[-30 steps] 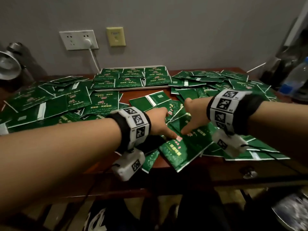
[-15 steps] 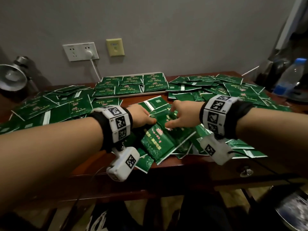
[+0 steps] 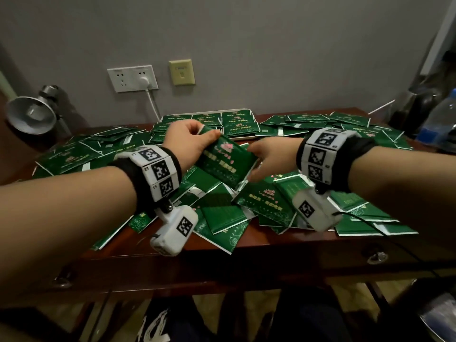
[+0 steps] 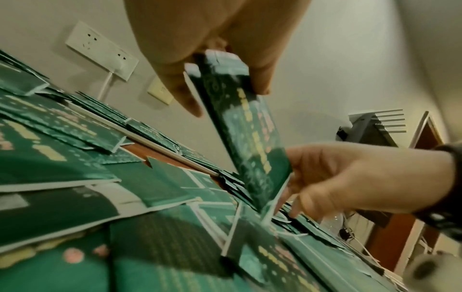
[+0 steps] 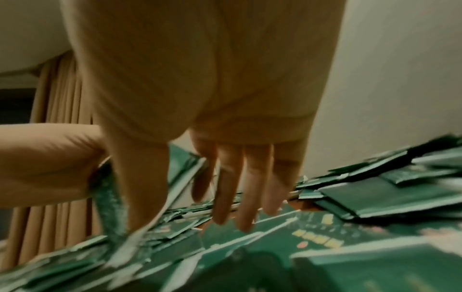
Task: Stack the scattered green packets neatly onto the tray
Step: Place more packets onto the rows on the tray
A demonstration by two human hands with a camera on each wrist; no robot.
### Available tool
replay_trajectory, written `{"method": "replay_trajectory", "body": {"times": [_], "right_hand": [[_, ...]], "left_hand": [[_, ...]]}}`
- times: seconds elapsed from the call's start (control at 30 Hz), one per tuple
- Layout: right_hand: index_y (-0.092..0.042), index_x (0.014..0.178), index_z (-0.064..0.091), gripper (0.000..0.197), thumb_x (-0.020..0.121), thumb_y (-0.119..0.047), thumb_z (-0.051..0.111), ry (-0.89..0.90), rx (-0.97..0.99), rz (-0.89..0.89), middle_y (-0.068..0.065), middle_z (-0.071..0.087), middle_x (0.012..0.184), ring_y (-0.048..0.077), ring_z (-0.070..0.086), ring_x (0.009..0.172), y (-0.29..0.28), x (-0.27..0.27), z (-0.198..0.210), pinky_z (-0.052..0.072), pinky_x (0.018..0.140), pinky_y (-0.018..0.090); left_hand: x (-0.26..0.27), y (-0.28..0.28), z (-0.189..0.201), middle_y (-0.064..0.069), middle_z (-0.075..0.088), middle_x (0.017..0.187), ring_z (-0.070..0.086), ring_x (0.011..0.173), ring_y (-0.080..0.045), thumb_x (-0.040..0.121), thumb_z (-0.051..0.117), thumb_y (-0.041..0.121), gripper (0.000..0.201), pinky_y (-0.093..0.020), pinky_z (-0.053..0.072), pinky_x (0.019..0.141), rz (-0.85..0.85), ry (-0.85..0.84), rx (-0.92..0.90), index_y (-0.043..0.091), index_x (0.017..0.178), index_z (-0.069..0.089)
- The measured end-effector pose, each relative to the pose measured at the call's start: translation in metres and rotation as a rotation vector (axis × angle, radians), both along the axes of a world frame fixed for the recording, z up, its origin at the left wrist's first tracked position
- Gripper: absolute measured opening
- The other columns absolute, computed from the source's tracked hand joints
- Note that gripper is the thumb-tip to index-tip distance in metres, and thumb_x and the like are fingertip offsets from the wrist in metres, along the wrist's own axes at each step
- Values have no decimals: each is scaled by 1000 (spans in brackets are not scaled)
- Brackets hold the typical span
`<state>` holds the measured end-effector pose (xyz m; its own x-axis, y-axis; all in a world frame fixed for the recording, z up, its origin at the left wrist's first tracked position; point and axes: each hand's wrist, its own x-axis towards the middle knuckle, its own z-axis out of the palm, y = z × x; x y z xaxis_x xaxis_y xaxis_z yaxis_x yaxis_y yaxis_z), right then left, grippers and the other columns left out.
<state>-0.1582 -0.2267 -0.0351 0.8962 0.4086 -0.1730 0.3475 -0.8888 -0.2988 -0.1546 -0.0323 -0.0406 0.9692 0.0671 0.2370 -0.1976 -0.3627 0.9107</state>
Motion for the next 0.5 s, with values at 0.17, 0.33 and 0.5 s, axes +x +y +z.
{"method": "replay_trajectory", "body": {"times": [0.17,0.33,0.5], "right_hand": [[-18,143,37,87,75,-60,71,-24,-393,16,2,52,136,22,53,118,-3,-2,-22,46,95,33],[0,131,47,106,63,-81,62,38,-536,-156,9,64,116,23,64,101,7,5,-38,52,81,33],[-10,112,61,77,66,-70,71,-15,-510,-58,5,69,103,21,67,93,19,9,-39,56,74,32]], "left_hand": [[10,27,-27,-11,64,109,67,95,-30,77,80,26,49,-47,57,83,294,70,137,10,114,53],[6,40,-51,-9,57,107,62,92,-28,74,83,19,54,-42,56,83,370,213,145,15,109,41],[5,42,-71,-5,52,119,58,102,-23,77,81,16,65,-36,50,91,327,313,81,16,126,38]]}}
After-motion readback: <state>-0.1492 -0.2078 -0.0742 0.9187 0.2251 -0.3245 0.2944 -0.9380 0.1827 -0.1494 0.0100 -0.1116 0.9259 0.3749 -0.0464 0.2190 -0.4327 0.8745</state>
